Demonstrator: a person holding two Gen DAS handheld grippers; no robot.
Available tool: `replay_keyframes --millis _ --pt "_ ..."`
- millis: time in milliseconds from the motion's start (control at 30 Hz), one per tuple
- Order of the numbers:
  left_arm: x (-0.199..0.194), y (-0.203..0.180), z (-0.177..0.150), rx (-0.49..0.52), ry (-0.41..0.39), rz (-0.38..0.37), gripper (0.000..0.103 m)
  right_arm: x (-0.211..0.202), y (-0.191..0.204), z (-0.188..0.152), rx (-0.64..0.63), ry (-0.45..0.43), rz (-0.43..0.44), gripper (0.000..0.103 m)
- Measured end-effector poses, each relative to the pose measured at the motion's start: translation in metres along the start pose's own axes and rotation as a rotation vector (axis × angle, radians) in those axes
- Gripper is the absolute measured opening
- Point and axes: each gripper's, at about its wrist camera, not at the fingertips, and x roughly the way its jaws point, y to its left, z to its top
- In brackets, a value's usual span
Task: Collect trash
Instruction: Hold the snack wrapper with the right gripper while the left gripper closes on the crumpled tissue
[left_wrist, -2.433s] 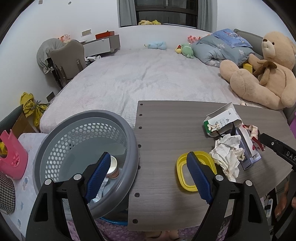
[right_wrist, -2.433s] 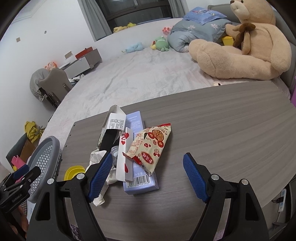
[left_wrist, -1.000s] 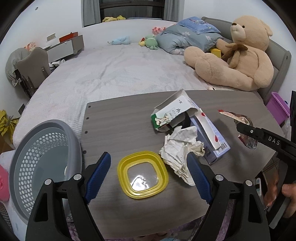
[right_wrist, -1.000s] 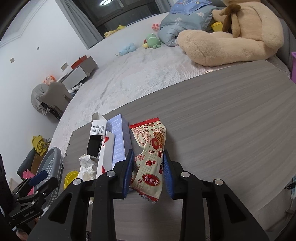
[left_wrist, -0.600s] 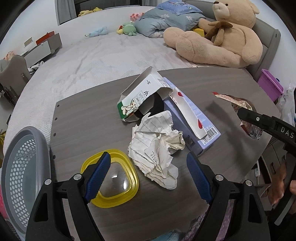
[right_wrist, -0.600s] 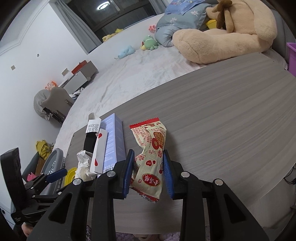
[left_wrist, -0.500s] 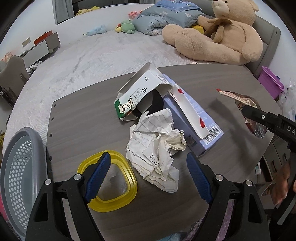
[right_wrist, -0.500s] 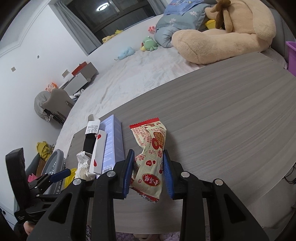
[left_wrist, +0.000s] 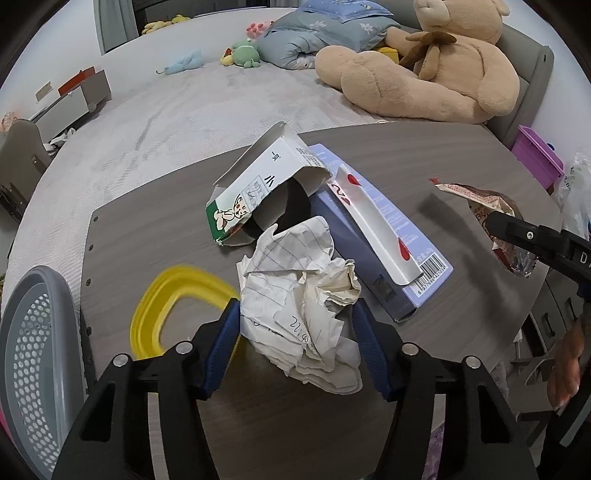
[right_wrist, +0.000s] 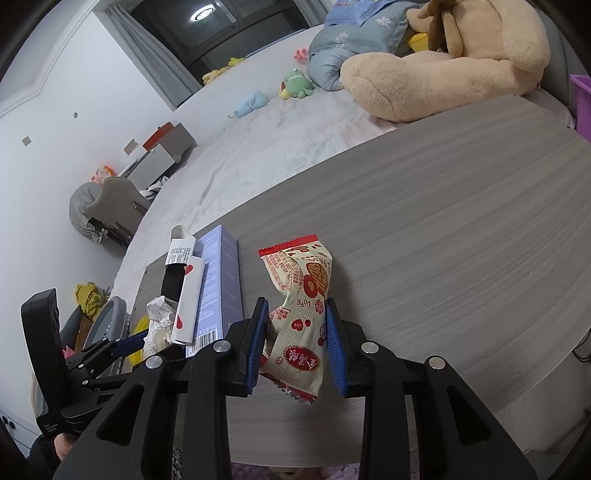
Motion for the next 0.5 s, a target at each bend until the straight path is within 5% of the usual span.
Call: replay_keyframes --millis 200,500 --pt "-0.007 0.0 -0.003 -0.012 -0.002 -0.033 0.043 0.0 0.003 -0.002 -0.006 -0.002 -0.002 0.03" --pt "-0.026 0.006 -0.006 -0.055 -0.038 -0.06 0.043 -0.005 0.013 -0.003 -0.023 -0.012 -0.01 0.03"
